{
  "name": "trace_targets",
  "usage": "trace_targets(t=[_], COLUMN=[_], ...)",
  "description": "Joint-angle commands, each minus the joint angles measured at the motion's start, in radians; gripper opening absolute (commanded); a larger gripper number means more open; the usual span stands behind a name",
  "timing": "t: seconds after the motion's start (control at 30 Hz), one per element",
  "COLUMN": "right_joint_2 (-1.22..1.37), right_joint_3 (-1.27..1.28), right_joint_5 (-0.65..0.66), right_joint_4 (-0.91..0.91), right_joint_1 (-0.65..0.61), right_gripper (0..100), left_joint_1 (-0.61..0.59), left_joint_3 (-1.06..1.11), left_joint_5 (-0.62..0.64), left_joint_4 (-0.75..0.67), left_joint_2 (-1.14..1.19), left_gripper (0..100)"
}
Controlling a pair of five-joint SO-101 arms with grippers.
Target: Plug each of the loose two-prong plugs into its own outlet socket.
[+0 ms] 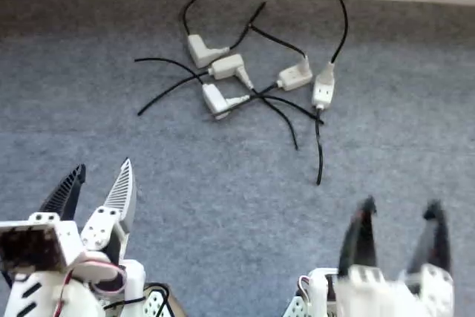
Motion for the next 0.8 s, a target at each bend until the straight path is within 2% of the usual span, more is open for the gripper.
trace_targets(t=[0.0,0.23,0.4,0.5,0.77], right_joint_2=[-0.001,-0.012,-0.012,-0.013,-0.013], right_joint_3=[0.249,0.372,0.693,0.86,1.063], right_joint_5=[0.092,0.123,0.123,0.118,0.115], right_joint_4=[-0.05,-0.062,-0.082,-0.18,-0.268], right_joint_1=[-0.008,-0.007,-0.005,-0.002,-0.002], right_gripper=[28.3,28.3,28.3,28.3,28.2], left_joint_1=[-0.008,-0.008,-0.008,-0.008,-0.008], left_joint_3=[0.07,0.289,0.447,0.535,0.75], left_joint_5=[0.009,0.048,0.043,0.043,0.043], left_joint_4=[-0.029,-0.043,-0.077,-0.12,-0.181], left_joint_2=[-0.007,-0.007,-0.007,-0.007,-0.007], left_gripper=[23,23,22,22,22])
